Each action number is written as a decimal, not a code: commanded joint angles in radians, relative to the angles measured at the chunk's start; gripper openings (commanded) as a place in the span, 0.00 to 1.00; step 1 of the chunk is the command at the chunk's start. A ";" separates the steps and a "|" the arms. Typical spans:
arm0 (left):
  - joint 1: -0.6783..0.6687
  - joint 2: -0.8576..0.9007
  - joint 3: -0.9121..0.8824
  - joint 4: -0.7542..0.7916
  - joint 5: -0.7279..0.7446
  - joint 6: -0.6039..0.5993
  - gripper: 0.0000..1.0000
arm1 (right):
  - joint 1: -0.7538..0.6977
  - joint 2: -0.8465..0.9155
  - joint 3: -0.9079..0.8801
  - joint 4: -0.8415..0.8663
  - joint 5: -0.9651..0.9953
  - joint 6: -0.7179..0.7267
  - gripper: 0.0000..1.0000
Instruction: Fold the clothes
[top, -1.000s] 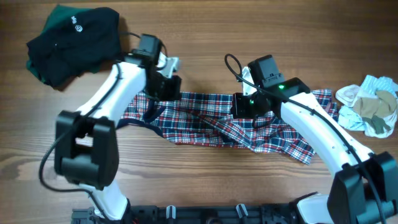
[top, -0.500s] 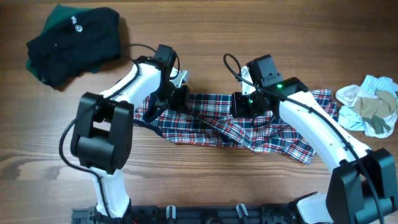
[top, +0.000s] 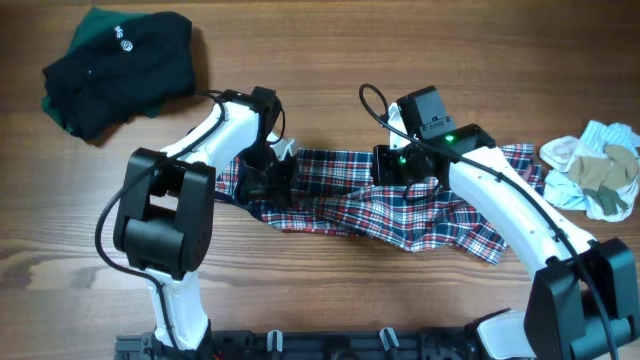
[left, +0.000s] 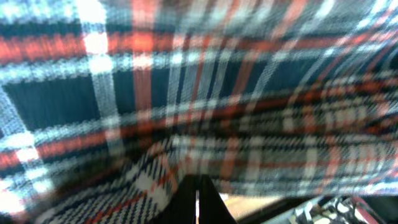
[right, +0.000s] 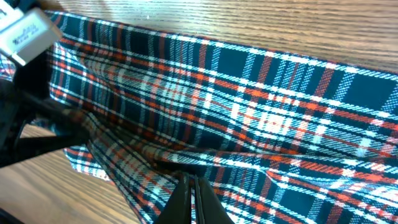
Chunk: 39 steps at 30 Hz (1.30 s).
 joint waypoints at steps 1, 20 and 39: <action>-0.003 -0.037 -0.004 -0.040 0.021 0.005 0.04 | 0.003 0.012 -0.001 0.008 0.025 0.003 0.04; -0.121 -0.185 -0.005 0.193 -0.172 -0.101 0.04 | 0.002 0.012 -0.001 0.019 0.071 0.001 0.05; -0.118 -0.003 -0.005 0.145 -0.188 -0.108 0.04 | 0.002 0.012 -0.001 0.011 0.071 0.001 0.05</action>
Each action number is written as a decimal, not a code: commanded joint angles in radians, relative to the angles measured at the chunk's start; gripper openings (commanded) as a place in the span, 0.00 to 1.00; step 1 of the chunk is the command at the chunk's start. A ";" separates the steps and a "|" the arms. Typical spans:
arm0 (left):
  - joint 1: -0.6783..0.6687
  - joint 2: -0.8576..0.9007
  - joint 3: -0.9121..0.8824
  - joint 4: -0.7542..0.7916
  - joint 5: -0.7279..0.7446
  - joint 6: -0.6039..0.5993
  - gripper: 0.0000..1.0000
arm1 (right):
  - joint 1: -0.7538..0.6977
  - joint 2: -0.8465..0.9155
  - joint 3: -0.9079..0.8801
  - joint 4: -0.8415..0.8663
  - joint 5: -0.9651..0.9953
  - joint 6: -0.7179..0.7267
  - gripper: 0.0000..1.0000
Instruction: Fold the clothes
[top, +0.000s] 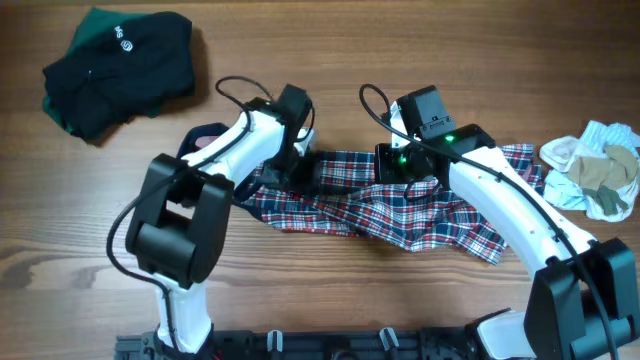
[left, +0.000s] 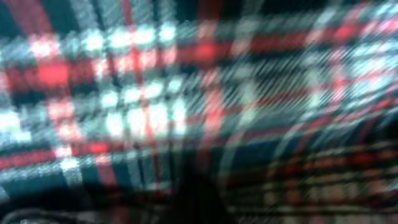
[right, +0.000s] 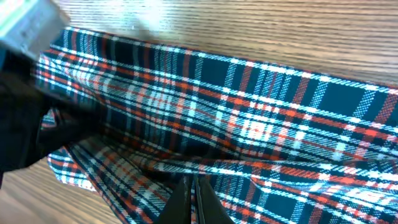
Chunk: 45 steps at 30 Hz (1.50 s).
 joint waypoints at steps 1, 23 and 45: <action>0.003 0.014 0.002 -0.077 -0.011 -0.009 0.04 | 0.002 0.012 -0.001 0.003 0.014 0.001 0.05; -0.043 -0.265 -0.107 -0.246 0.065 -0.009 0.04 | -0.006 0.012 -0.001 0.003 0.116 0.063 0.05; -0.048 -0.266 -0.108 0.137 -0.067 -0.009 0.55 | -0.086 0.009 -0.001 -0.499 0.146 0.337 1.00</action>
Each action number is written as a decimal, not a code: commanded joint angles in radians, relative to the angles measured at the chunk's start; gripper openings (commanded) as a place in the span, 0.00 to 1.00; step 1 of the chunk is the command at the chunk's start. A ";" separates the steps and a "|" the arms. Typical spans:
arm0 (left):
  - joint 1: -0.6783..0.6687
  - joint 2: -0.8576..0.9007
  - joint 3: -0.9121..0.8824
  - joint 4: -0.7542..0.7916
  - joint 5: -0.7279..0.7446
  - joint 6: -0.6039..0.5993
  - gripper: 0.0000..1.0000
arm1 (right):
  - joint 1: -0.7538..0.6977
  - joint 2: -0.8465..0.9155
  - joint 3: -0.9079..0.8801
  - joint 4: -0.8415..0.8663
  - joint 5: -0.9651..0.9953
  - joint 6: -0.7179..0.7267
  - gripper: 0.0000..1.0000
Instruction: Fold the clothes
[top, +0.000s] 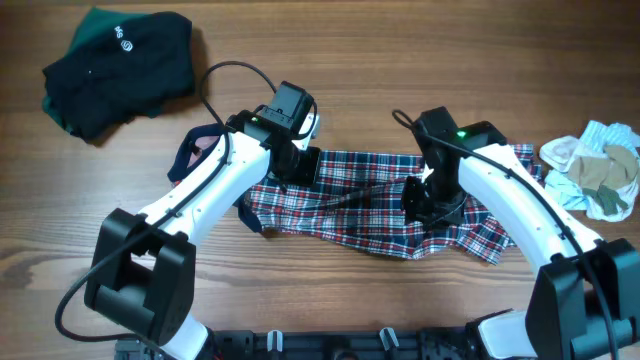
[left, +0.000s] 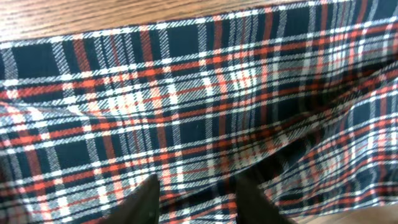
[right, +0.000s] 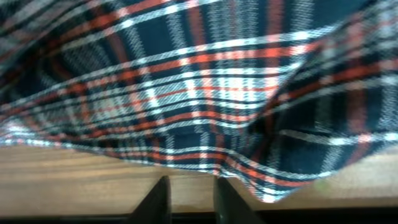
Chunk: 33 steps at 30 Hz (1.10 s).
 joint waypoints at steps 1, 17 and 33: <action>-0.001 0.011 0.000 0.009 -0.016 0.006 0.59 | -0.052 0.008 -0.001 -0.008 0.075 0.101 1.00; -0.001 0.011 0.000 0.024 -0.016 0.006 0.68 | -0.203 -0.199 -0.306 0.183 -0.039 0.393 1.00; -0.001 0.011 0.000 0.021 -0.016 0.006 0.67 | -0.385 -0.199 -0.438 0.331 0.095 0.381 1.00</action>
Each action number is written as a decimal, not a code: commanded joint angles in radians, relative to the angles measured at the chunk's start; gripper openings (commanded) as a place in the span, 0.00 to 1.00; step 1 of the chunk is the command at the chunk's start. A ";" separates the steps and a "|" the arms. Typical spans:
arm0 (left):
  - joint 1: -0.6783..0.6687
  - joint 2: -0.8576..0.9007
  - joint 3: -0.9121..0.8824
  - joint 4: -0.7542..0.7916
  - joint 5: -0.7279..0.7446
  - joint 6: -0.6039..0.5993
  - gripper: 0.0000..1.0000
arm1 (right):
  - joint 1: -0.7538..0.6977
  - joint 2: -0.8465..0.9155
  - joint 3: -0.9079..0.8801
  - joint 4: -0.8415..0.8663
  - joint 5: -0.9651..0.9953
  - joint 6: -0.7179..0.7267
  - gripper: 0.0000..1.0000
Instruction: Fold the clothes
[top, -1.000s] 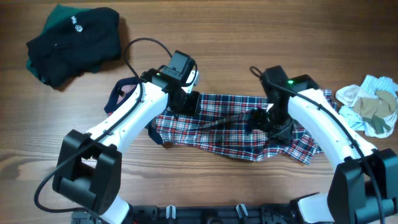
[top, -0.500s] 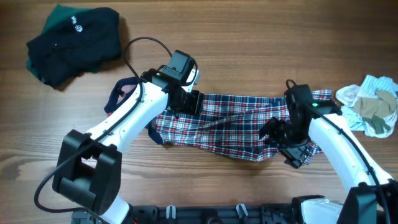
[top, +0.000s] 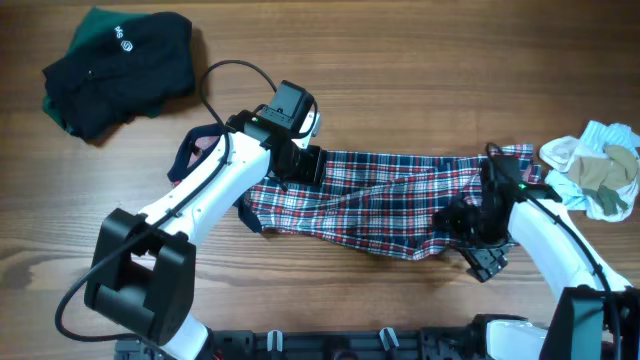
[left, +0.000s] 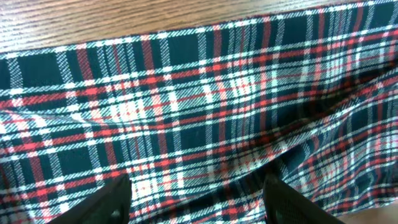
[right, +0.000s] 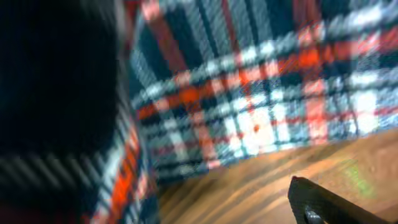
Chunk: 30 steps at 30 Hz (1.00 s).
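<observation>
A red, white and navy plaid cloth (top: 385, 205) lies spread out lengthwise on the wooden table. My left gripper (top: 308, 165) hovers over its upper left edge. In the left wrist view the left gripper (left: 198, 202) is open wide, with plaid below and nothing between the fingers. My right gripper (top: 465, 225) is low over the cloth's lower right part. In the right wrist view one of its fingers (right: 326, 199) shows over bare wood. Blurred plaid (right: 236, 93) hides the other side, and the jaws look open.
A dark green and black garment (top: 115, 65) lies bunched at the far left corner. A pile of pale small clothes (top: 595, 170) sits at the right edge, touching the plaid's end. A navy-edged item (top: 192, 150) peeks from under the left arm.
My right gripper has moved from the cloth's middle right to its lower right part, and its jaws stand wider. The left gripper stays in place, open wider. The cloth's right half lies flatter.
First both grippers were shut on the rumpled plaid cloth, left at its left end, right at the middle. Then the left had moved right with its hold. Later both had let go, jaws slightly apart, cloth spread. Now both are wide open.
</observation>
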 joint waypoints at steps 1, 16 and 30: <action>-0.001 0.011 0.000 0.003 -0.009 0.005 0.67 | -0.039 -0.011 -0.009 0.035 0.076 -0.021 1.00; -0.002 0.011 0.000 -0.012 -0.009 0.005 0.67 | -0.182 -0.027 -0.005 0.189 0.032 -0.097 1.00; -0.002 0.011 0.000 -0.004 -0.009 0.012 0.68 | -0.479 -0.178 -0.001 0.027 -0.135 -0.303 1.00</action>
